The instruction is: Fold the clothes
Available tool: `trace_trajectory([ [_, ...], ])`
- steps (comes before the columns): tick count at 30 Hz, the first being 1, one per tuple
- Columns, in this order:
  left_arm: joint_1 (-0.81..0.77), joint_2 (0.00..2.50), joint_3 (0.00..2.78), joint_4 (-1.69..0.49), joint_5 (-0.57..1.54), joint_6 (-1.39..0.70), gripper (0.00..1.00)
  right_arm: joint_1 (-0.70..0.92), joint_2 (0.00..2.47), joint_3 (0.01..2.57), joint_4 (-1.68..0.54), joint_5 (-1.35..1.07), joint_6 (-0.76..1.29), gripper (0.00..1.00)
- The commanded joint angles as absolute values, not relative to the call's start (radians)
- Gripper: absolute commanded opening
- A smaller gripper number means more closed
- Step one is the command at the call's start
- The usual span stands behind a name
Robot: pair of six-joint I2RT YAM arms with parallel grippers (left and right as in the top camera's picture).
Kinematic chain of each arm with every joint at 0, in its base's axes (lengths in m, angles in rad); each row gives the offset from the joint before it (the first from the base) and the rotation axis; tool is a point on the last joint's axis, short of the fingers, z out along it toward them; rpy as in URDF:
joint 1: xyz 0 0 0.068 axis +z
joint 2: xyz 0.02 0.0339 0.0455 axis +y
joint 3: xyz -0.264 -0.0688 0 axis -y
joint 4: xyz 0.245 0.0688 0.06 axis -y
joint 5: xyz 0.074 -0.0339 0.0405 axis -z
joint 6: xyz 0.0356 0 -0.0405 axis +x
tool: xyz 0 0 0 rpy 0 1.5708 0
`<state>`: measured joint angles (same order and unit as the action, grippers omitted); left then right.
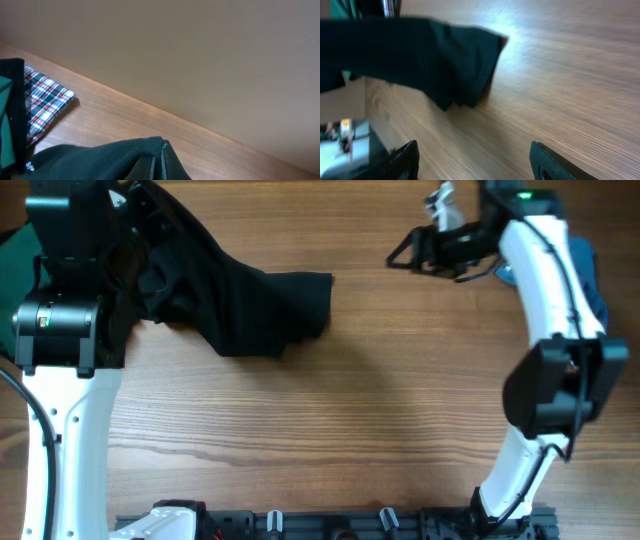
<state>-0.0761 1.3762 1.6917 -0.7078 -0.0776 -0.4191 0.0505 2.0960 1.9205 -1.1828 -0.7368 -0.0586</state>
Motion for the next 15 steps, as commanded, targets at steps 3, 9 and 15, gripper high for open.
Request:
trace_trajectory([
  [3,-0.070,1.397,1.721,-0.739,-0.068,-0.396,0.04,0.181,2.157,1.875,-1.089,-0.786,-0.024,0.71],
  [9,-0.070,1.404,1.721,-0.746,-0.068,-0.396,0.04,0.275,2.157,1.652,-0.849,-0.778,0.091,0.71],
  [15,-0.070,1.404,1.721,-0.746,-0.068,-0.396,0.04,0.344,2.157,1.523,-0.677,-0.734,0.110,0.70],
])
